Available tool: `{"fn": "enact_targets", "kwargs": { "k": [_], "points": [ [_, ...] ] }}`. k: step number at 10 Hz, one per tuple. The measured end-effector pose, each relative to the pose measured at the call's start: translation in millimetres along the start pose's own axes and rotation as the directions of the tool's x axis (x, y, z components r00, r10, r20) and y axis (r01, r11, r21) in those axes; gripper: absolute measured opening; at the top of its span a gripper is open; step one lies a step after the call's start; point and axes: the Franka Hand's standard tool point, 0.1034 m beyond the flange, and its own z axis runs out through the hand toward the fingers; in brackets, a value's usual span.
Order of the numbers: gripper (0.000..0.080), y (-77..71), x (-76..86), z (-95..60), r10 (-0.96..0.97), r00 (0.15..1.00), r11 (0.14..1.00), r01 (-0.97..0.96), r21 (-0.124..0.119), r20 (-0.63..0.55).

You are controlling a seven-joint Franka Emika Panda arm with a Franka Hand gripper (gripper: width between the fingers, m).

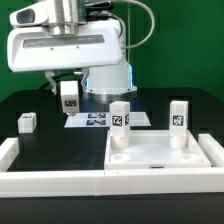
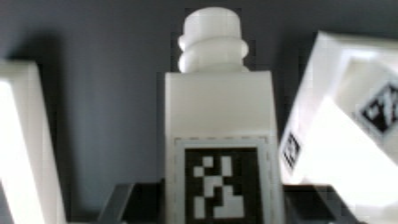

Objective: Assemble square table

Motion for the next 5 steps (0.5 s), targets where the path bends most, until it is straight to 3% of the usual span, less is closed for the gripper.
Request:
{"fn": "enact_targets", "kwargs": {
  "k": [2,5],
  "points": [
    [0.029,-22.9,27.9,0.7,0.01,0.999,1.0,-0.009,0.008,-0.03],
    [0.029,-78.0,57.8,4.2,0.015,0.999,0.999,-0.014,0.031,-0.046]
  ]
}}
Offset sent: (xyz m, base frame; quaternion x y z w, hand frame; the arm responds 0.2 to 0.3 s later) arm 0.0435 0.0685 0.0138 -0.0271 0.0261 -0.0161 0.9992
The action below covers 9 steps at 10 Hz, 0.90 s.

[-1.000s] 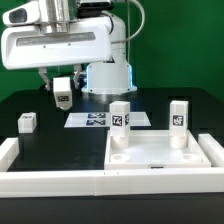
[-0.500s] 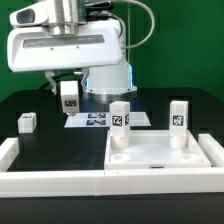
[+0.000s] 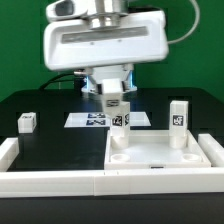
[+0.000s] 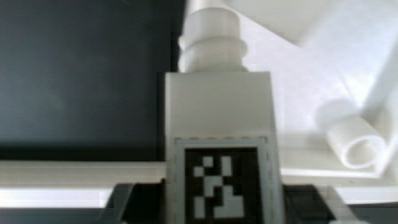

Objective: Assemble square table

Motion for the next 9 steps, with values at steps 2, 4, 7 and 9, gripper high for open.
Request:
{"fn": "enact_targets", "kwargs": {
  "k": [2,4,7,9],
  "points": [
    [0.029,-10.0,6.0,2.7,0.04,0.999,0.999,-0.04,0.004,-0.008],
    [0.029,-4.0,6.0,2.4,0.032,0.999,0.999,-0.032,-0.015,-0.037],
    [0.029,13.3,3.2,1.0,-0.012,0.983,0.994,-0.009,-0.111,-0.184],
    [0.029,1.6,12.7,2.1,0.01,0.979,0.995,-0.03,-0.094,-0.201]
  ]
}}
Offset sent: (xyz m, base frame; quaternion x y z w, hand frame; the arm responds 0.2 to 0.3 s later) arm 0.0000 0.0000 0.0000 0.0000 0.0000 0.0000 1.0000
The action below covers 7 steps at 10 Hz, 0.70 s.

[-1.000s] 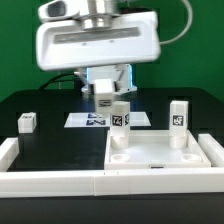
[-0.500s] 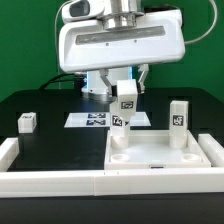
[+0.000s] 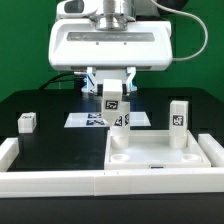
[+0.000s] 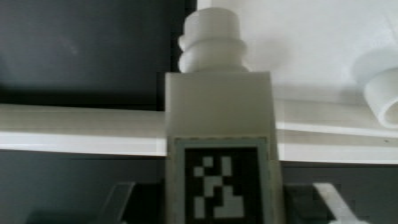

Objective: Assemble square table

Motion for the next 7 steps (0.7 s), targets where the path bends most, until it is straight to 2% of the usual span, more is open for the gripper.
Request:
{"fn": "enact_targets", "kwargs": {
  "k": [2,5,6,7],
  "points": [
    [0.029,-15.7,25.2,2.2,0.011,0.999,1.0,-0.01,0.021,-0.034],
    [0.029,-51.7,38.2,20.5,0.071,0.994,0.996,-0.067,0.053,-0.077],
    [0.029,-65.5,40.1,25.3,0.097,0.992,0.993,-0.092,0.072,-0.078],
    [0.029,-62.9,39.9,25.5,0.094,0.993,0.994,-0.088,0.069,-0.078]
  ]
}}
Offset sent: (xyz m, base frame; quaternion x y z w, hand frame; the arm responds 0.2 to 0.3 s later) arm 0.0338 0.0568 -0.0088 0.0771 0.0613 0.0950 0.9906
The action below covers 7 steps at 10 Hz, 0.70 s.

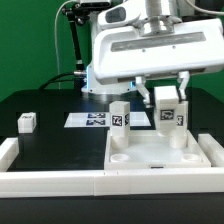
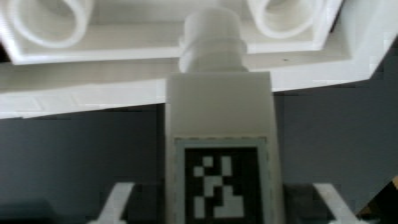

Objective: Assemble square table

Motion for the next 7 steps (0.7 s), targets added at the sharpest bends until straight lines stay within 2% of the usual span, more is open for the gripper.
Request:
{"fn": "enact_targets", "kwargs": {
  "k": [5,7],
  "points": [
    [0.029,-2.1,-2.5,1.2,0.005,1.0,1.0,-0.005,0.001,0.0],
    [0.029,-18.0,-6.3,6.0,0.012,1.0,1.0,-0.012,0.013,-0.019]
  ]
}}
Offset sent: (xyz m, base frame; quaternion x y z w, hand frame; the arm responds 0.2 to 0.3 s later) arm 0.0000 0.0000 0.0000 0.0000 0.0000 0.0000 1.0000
